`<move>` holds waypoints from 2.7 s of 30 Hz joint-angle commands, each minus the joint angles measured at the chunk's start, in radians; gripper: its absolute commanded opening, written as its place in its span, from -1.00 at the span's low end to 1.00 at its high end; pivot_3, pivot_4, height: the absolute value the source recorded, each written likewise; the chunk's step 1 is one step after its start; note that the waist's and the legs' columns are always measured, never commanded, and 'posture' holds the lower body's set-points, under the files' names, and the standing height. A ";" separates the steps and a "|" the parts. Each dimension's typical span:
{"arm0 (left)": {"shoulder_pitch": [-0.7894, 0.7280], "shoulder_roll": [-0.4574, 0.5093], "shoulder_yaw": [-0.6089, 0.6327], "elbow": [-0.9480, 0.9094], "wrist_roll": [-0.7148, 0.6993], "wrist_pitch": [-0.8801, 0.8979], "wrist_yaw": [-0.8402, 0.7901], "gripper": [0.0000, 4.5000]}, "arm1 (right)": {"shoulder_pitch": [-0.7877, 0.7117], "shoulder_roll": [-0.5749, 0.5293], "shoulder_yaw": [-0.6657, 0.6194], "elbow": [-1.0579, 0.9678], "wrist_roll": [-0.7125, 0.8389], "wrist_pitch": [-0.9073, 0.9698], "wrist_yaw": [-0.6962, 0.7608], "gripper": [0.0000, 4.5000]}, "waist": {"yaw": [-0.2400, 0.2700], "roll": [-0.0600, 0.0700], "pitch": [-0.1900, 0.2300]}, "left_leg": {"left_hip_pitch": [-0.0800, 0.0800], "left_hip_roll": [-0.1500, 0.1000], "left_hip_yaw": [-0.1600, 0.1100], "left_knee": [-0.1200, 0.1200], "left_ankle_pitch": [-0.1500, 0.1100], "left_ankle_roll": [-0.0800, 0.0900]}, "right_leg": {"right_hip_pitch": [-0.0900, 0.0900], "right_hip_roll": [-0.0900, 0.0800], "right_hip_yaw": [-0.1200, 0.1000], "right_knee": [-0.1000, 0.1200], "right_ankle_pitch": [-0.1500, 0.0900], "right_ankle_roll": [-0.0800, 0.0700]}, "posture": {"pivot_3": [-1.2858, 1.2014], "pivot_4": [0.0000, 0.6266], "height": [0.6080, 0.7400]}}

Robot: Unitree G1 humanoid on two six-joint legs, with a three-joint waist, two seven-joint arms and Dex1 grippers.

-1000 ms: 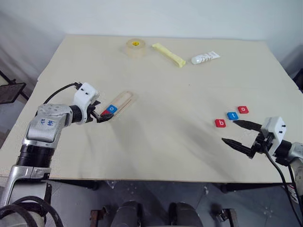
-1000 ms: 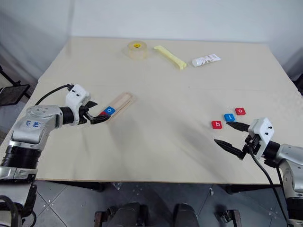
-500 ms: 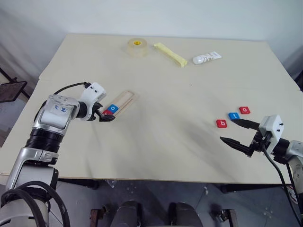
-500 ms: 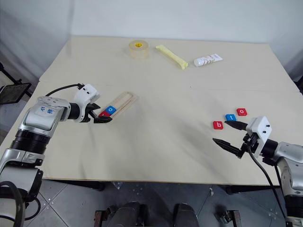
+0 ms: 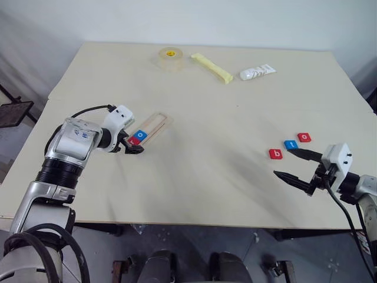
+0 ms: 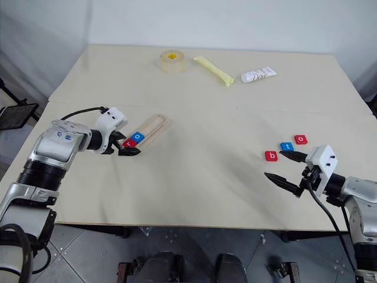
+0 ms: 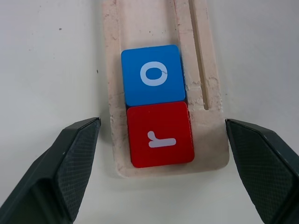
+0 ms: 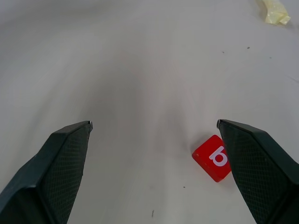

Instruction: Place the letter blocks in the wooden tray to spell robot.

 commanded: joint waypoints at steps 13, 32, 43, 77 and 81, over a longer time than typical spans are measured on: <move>-0.011 -0.040 -0.061 0.031 0.070 0.004 -0.017 0.51 | -0.017 -0.015 -0.028 0.004 0.017 -0.002 0.014 1.00 | 0.003 0.001 0.000 | 0.001 -0.002 -0.003 0.001 0.001 0.001 | 0.003 -0.001 0.001 0.001 0.000 0.000 | 0.03 -0.52 1.00; -0.121 -0.137 -0.164 -0.162 0.093 -0.215 -0.206 0.51 | 0.054 -0.047 -0.118 -0.015 0.112 -0.050 0.194 1.00 | 0.004 -0.001 0.001 | -0.005 -0.006 -0.010 0.001 0.001 0.002 | 0.001 -0.003 -0.002 0.000 0.000 0.001 | 0.03 -0.52 1.00; -0.119 -0.268 -0.297 -0.263 0.110 -0.216 -0.280 0.51 | 0.267 -0.013 -0.220 -0.170 0.149 -0.052 0.138 1.00 | 0.004 -0.001 0.001 | -0.006 -0.006 -0.011 0.001 0.001 0.003 | 0.001 -0.003 -0.002 -0.001 0.000 0.002 | 0.03 -0.52 1.00; -0.084 -0.359 -0.400 -0.323 0.177 -0.181 -0.248 0.99 | 0.409 0.033 -0.251 -0.246 0.123 -0.061 0.023 1.00 | 0.010 -0.001 0.001 | -0.006 -0.006 -0.012 0.002 0.002 0.003 | 0.003 -0.003 -0.001 -0.002 0.000 0.002 | 0.03 -0.52 1.00; -0.097 -0.353 -0.354 -0.323 0.168 -0.179 -0.228 0.99 | 0.408 0.028 -0.256 -0.252 0.127 -0.052 0.015 1.00 | 0.012 -0.001 0.001 | -0.006 -0.006 -0.012 0.002 0.002 0.003 | 0.003 -0.003 -0.001 -0.002 0.000 0.002 | 0.03 -0.52 1.00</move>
